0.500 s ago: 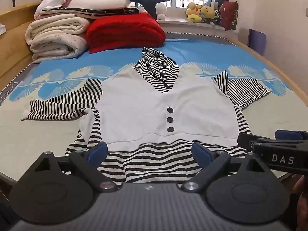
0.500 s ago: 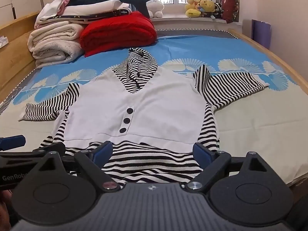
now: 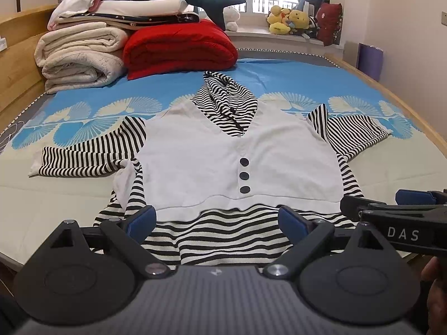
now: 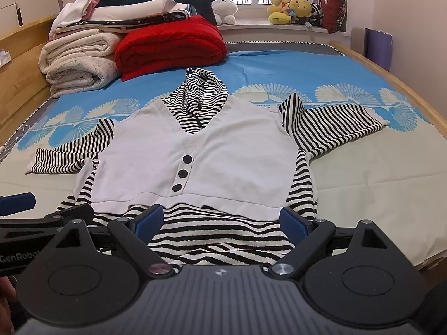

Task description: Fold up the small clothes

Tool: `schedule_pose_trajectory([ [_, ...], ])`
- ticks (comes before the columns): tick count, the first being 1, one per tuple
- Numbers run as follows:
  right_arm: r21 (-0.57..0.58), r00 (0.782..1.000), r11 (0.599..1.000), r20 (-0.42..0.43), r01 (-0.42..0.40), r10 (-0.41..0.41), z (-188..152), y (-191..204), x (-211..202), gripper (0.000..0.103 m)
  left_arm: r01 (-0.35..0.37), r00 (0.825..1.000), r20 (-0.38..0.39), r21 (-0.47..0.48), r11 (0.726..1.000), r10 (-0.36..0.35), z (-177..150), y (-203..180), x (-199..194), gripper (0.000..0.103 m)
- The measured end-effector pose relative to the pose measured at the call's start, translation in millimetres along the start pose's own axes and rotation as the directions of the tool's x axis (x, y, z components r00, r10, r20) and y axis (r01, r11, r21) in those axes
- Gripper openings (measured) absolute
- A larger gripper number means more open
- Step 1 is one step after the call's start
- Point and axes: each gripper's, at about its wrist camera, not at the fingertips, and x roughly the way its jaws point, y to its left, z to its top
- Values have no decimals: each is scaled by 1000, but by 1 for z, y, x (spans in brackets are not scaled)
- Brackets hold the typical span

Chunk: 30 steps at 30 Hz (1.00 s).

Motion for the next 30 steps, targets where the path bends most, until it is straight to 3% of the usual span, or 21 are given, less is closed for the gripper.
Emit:
schedule_pose_trajectory([
  [24,-12,1000,1000,0,15,-15,1,9,-4,91,2,1000,1,1,1000,-2,1,-1,-1,96],
  [27,-5,1000,1000,1,10,-10,1,8,-4,83,5,1000,4,7,1000,-5,1,-2,-1,93],
  [30,28,1000,1000,0,-6,6,4,2,-6,56,0,1000,19,6,1000,0,6,2,-2,81],
])
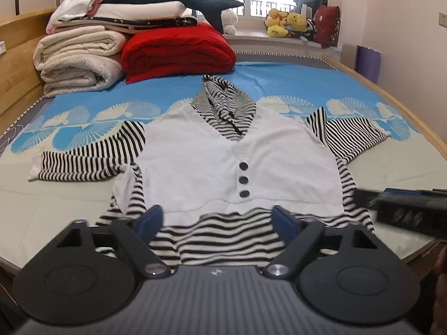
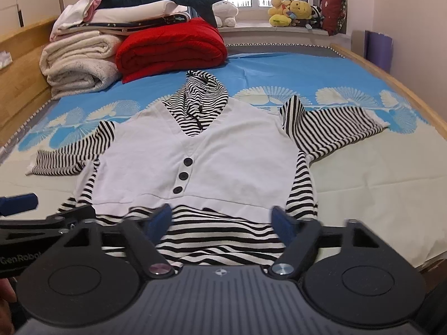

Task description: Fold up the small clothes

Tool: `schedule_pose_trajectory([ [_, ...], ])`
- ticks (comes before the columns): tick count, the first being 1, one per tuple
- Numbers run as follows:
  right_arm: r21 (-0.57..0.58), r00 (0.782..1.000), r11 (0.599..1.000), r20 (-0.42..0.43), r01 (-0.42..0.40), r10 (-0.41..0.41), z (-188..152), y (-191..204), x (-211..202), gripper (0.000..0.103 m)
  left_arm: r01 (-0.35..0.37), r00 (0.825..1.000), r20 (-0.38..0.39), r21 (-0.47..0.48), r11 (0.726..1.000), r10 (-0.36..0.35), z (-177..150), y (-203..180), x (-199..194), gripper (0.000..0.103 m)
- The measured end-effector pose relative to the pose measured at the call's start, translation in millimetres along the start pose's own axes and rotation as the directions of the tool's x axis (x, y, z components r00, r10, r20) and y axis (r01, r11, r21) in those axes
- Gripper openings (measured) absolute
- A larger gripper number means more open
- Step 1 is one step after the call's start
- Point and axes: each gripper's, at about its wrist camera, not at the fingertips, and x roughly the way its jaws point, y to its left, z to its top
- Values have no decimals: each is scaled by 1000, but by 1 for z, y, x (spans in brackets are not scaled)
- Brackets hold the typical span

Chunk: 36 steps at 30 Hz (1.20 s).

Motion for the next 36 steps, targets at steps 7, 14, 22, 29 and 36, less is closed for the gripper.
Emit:
schedule_pose_trajectory([
  [7,73,989,997,146,-36,25,62,-55,-17,36,-2,1000,28,65,998,0,36,46,9,62],
  [14,-79,985,994,161,78,-64,112,-95,25,42,-94,991,-83,132,987,105,43,109,79,62],
  [22,91,914,983,-390,161,-114,55,-132,147,44,-169,874,-479,-148,974,78,5,171,157,65],
  [29,128,846,976,-527,178,-85,13,-127,186,42,-133,800,-599,-117,984,37,-30,164,177,69],
  [36,219,876,963,-481,160,-36,11,-145,164,3,-42,801,-598,-94,995,-23,-33,139,174,11],
])
